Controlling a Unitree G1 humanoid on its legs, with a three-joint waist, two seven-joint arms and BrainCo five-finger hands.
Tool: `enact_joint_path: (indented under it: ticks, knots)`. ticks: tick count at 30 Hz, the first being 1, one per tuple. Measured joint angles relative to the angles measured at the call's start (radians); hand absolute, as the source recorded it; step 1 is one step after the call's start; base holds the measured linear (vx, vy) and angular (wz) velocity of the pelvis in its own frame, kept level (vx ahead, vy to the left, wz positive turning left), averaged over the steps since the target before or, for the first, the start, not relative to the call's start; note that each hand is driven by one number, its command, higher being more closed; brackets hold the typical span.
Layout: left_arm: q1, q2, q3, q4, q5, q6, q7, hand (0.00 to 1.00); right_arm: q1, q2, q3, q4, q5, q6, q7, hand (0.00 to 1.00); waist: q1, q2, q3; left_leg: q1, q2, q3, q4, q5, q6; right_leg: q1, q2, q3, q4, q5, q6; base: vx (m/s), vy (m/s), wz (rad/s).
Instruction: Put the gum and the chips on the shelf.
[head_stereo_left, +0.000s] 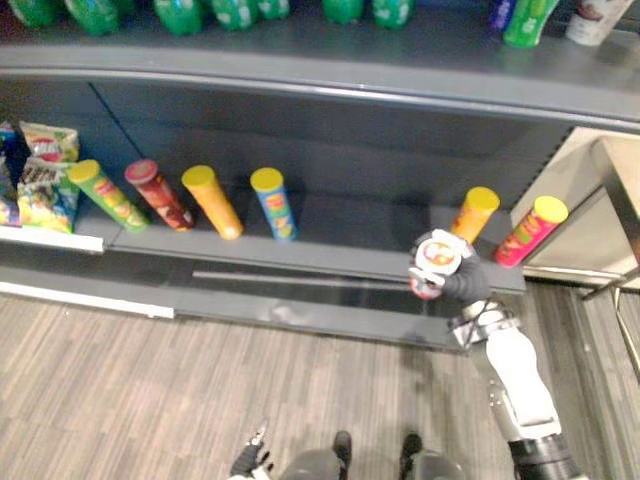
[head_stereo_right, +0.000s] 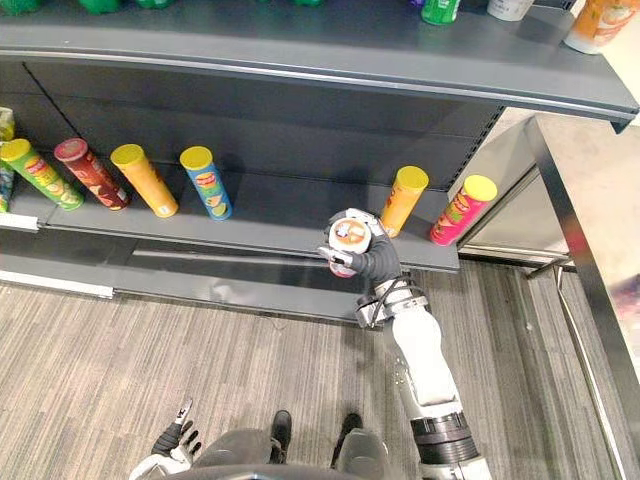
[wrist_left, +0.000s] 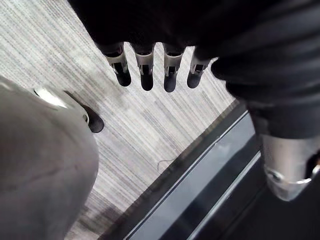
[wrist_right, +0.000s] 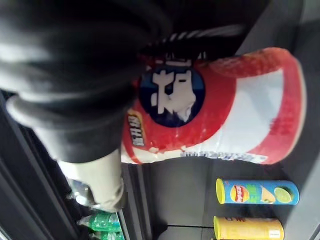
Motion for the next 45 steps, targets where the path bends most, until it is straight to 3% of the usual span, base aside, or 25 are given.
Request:
enact_joint_path:
  ticks: [6,12,17,20,30,36,41,45]
  knots:
    - [-0.007,-0.004,0.006,0.0,0.015,0.003,-0.001,0.0,0.037,0.014,-0.005,0.0,0.002,0.0,0.007,1.0,-0.011,0.002,-0.001,0.016,0.031,0.006,-0.029,-0.015,-0.021,0.014,0.03,-0.01,-0.01,-0.013,-0.02,0.05,-0.094,0.0]
    - [-0.008,-0.006,-0.008,-0.002,0.024,0.003,-0.002,0.0,0.038,0.013,0.013,0.004,0.012,0.0,0.01,1.0,-0.012,0.012,-0.006,0.016,0.03,0.023,0.062,-0.02,-0.022,0.061,0.025,-0.026,-0.006,-0.031,-0.027,0.04,-0.02,0.11]
    - [-0.017,-0.009,-0.015,0.011,0.045,0.005,-0.003,0.0,0.033,0.026,0.034,0.025,0.046,0.001,0.009,1.0,-0.016,0.024,-0.014,0.001,0.039,0.071,0.016,-0.027,-0.035,0.042,0.019,-0.033,-0.012,-0.045,-0.018,-0.06,-0.004,0.09]
    - [-0.022,-0.005,-0.014,0.033,0.067,0.003,0.005,0.0,0.032,0.033,0.046,0.05,0.046,0.003,0.01,1.0,-0.007,0.022,-0.018,0.032,0.037,0.093,-0.006,-0.012,-0.021,0.043,0.021,-0.006,-0.01,-0.038,-0.011,0.03,0.015,-0.24]
    - [-0.02,-0.012,-0.015,0.078,0.142,0.005,0.021,0.0,0.004,0.03,0.072,0.088,0.047,0.024,0.009,1.0,-0.036,0.039,-0.076,0.113,0.035,0.207,-0.117,0.023,-0.045,0.073,0.043,0.102,-0.137,0.054,0.015,0.01,0.04,-0.36]
    - [-0.019,-0.013,-0.016,0.08,0.161,0.007,0.02,0.0,-0.059,0.031,0.104,0.09,0.048,0.03,0.01,1.0,-0.033,0.038,-0.091,0.122,0.046,0.226,-0.142,0.036,-0.048,0.091,0.06,0.114,-0.196,0.09,0.012,-0.03,0.013,-0.1]
    - [-0.019,-0.012,-0.012,0.091,0.161,0.007,0.02,0.0,-0.173,0.033,0.2,0.135,0.058,0.046,0.013,1.0,-0.028,0.034,-0.106,0.145,0.061,0.224,-0.178,0.059,-0.049,0.122,0.083,0.105,-0.247,0.116,0.001,-0.03,-0.043,0.0]
    - [-0.022,-0.012,-0.01,0.1,0.161,0.011,0.019,0.0,-0.3,0.04,0.269,0.169,0.101,0.067,0.023,1.0,-0.004,0.023,-0.128,0.155,0.076,0.217,-0.19,0.068,-0.048,0.146,0.101,0.092,-0.278,0.128,-0.017,-0.03,-0.073,0.04]
